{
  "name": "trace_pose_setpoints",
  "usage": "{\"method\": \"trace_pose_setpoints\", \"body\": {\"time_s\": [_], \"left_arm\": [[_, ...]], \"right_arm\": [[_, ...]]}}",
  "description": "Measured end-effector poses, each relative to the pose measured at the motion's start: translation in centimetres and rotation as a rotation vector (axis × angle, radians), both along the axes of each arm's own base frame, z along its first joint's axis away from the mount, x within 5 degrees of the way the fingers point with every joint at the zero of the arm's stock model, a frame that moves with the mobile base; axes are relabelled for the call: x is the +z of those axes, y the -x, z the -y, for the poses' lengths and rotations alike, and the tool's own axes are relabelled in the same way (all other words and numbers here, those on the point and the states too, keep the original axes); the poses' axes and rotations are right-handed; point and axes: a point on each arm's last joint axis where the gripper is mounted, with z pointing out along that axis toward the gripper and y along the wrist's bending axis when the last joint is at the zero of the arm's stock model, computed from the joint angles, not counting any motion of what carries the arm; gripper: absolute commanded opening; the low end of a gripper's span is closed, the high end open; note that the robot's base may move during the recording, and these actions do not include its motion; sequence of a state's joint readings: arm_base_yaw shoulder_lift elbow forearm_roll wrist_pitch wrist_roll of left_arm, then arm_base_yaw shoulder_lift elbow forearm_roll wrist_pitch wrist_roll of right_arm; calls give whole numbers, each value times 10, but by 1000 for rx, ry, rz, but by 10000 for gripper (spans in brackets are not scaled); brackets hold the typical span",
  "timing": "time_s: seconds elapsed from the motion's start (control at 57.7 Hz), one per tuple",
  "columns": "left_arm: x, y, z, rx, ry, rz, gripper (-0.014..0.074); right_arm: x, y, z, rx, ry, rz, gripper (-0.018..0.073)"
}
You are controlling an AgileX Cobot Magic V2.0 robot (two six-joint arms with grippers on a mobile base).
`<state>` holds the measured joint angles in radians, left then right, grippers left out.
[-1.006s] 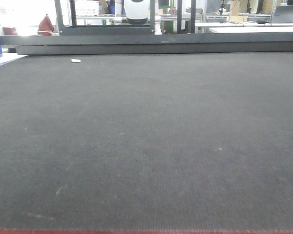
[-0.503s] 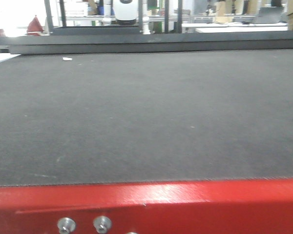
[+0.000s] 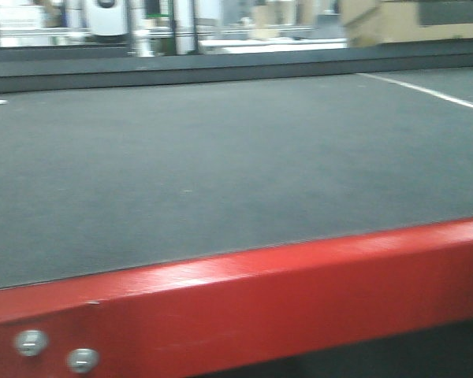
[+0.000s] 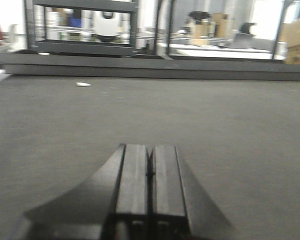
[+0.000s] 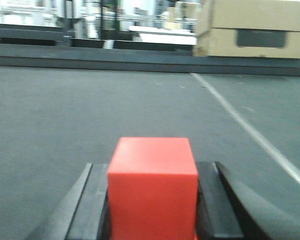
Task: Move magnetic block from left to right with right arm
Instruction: 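Drive the base away from the table holding the cube in the right gripper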
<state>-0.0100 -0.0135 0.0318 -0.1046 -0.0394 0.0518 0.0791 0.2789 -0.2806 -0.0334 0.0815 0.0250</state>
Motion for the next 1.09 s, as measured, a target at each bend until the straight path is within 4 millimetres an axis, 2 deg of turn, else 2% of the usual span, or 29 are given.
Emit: {"method": "trace_pose_setpoints", "body": {"time_s": [1.092], "left_arm": [[0,0,0,0,0,0,-126]], "right_arm": [[0,0,0,0,0,0,347]]}}
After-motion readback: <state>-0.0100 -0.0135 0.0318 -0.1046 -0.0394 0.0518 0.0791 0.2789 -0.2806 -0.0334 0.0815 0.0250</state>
